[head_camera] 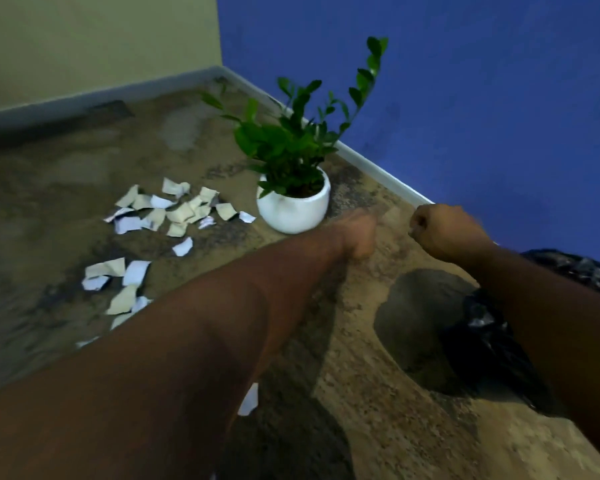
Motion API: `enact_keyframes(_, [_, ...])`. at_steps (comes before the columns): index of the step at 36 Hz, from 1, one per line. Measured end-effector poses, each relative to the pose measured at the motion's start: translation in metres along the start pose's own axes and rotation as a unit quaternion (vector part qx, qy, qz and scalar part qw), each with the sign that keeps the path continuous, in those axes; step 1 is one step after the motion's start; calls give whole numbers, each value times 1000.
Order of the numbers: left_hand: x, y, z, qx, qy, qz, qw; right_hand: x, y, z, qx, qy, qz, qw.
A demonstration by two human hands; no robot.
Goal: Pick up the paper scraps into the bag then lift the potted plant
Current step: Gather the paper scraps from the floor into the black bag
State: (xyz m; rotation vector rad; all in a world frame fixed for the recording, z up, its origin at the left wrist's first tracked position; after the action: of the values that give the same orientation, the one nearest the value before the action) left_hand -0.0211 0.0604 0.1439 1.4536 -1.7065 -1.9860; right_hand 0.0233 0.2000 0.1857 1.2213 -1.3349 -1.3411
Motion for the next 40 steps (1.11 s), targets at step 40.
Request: enact_keyframes(40, [442,42,-250,-55,439,-111,890,429,-189,65,199,258,39,945])
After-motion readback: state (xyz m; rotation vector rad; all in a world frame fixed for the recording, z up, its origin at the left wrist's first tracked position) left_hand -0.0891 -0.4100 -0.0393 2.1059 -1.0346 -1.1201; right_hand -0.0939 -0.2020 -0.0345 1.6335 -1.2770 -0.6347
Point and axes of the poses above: each hand's wrist, its own z-axis towards the middle knuckle, its own y-axis out of the back of the hand, x = y × z, the point moved 6 cm from there along z, towards the middle knuckle, and after that the axes turned 9 degrees about -z, right-handed, at the moved point
